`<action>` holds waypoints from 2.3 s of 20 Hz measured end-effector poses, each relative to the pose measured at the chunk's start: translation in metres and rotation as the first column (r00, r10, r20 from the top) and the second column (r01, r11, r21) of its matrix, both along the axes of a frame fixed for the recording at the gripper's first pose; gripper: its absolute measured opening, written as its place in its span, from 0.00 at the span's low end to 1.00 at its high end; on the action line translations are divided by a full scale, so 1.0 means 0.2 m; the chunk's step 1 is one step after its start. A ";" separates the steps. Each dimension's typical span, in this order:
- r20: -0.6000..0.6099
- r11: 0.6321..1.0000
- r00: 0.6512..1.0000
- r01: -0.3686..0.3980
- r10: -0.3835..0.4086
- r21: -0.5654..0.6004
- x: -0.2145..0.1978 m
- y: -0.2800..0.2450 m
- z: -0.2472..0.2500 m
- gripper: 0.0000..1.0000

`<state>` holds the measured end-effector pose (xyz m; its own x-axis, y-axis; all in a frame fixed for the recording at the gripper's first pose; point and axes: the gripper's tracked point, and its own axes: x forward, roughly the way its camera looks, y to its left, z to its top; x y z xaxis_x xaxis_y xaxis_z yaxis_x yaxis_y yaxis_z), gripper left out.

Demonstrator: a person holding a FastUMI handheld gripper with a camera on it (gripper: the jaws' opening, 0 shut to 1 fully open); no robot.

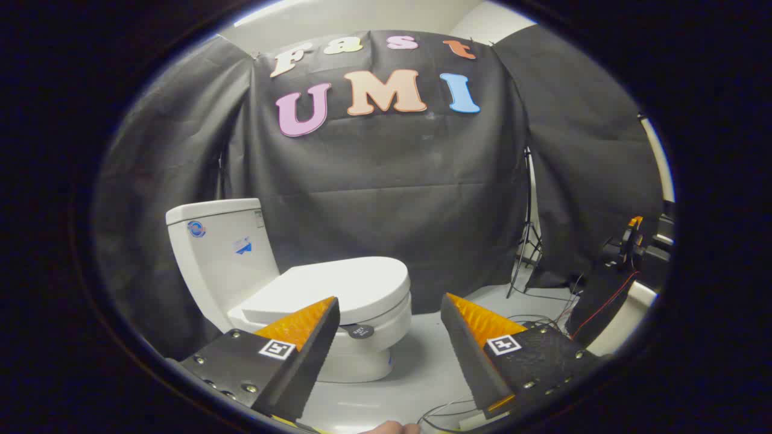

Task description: Open the toilet lid.

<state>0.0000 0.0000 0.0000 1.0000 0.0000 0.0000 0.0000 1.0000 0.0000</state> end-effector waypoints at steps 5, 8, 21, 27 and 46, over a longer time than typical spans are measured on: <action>-0.004 1.000 1.000 -0.004 0.004 -0.005 0.01 0.02 0.00 1.00; -0.005 1.000 1.000 -0.009 0.008 -0.007 0.01 0.04 0.00 1.00; -0.026 1.000 0.999 -0.025 0.025 0.003 0.09 0.18 -0.10 1.00; -0.082 0.998 0.996 -0.041 0.044 0.039 0.20 0.27 -0.26 1.00; -0.095 0.667 0.995 0.086 -0.023 0.740 0.66 0.18 -0.61 0.96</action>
<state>0.1318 0.0365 -0.1213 0.9952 -0.0231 -0.0946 0.0858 0.6670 0.7401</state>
